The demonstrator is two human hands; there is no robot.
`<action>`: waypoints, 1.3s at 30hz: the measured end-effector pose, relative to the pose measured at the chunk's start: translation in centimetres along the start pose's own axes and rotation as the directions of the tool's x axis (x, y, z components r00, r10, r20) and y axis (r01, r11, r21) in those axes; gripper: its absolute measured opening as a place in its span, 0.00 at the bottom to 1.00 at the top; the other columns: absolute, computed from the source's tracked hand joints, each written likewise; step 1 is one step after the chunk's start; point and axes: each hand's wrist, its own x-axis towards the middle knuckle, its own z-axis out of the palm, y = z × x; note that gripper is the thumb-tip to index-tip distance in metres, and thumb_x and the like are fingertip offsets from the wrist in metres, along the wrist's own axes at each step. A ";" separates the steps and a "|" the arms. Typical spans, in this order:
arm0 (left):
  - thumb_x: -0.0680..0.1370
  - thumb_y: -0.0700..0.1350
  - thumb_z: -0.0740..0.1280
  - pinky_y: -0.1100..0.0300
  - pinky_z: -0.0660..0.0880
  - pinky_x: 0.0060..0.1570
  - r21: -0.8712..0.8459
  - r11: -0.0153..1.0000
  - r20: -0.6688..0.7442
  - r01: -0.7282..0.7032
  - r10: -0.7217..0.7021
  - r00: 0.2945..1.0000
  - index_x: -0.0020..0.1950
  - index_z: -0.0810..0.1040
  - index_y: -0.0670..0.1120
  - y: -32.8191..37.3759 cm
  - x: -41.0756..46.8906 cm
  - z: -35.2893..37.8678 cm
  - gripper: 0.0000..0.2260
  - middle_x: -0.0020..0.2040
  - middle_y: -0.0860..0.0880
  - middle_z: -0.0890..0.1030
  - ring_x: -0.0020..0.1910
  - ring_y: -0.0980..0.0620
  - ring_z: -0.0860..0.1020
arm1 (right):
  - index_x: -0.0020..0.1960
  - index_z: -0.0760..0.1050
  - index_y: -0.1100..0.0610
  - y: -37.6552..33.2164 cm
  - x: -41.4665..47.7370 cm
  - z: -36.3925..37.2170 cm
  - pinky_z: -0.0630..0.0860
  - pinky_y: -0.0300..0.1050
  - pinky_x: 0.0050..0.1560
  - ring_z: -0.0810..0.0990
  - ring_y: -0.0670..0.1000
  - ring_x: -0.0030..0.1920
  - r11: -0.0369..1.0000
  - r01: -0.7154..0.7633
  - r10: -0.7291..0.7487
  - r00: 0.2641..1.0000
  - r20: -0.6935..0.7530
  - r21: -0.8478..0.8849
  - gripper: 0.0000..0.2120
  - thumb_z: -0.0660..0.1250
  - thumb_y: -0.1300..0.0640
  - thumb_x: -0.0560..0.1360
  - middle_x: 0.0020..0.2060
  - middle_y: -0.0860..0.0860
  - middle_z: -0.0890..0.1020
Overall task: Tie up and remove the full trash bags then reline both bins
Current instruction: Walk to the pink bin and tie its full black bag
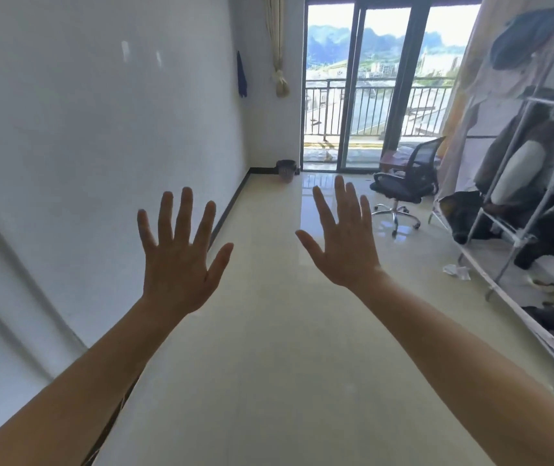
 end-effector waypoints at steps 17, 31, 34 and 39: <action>0.81 0.63 0.49 0.34 0.50 0.73 -0.175 0.978 0.080 -0.109 0.125 0.989 0.80 0.54 0.47 -4.1 40.8 43.1 0.32 0.81 0.41 0.46 0.80 0.42 0.46 | 0.82 0.45 0.54 18.2 35.5 34.7 0.50 0.64 0.77 0.46 0.64 0.80 0.971 -0.116 0.123 0.992 0.019 -0.207 0.36 0.51 0.38 0.81 0.80 0.62 0.45; 0.81 0.62 0.49 0.34 0.48 0.74 -0.116 0.983 0.188 -0.145 0.165 0.968 0.80 0.55 0.47 -3.1 70.8 76.5 0.31 0.81 0.41 0.47 0.80 0.42 0.48 | 0.82 0.45 0.54 38.5 66.5 65.0 0.47 0.64 0.78 0.46 0.64 0.80 0.980 -0.149 0.164 0.980 0.111 -0.128 0.39 0.51 0.34 0.79 0.80 0.62 0.44; 0.81 0.62 0.49 0.34 0.49 0.74 -0.114 0.985 0.184 -0.126 0.146 0.972 0.80 0.56 0.46 -4.9 76.0 82.7 0.31 0.81 0.41 0.47 0.80 0.42 0.48 | 0.82 0.42 0.53 40.4 73.4 71.5 0.50 0.64 0.77 0.46 0.63 0.80 0.991 -0.077 0.092 0.985 0.144 -0.108 0.39 0.50 0.35 0.79 0.80 0.61 0.43; 0.81 0.61 0.51 0.35 0.48 0.74 -0.118 0.990 0.147 -0.073 0.090 0.985 0.80 0.56 0.46 -7.2 85.8 96.0 0.31 0.81 0.41 0.48 0.79 0.41 0.49 | 0.82 0.44 0.54 44.5 84.3 84.5 0.51 0.64 0.77 0.47 0.64 0.80 0.995 -0.044 0.056 0.988 0.145 -0.091 0.38 0.52 0.35 0.80 0.80 0.62 0.44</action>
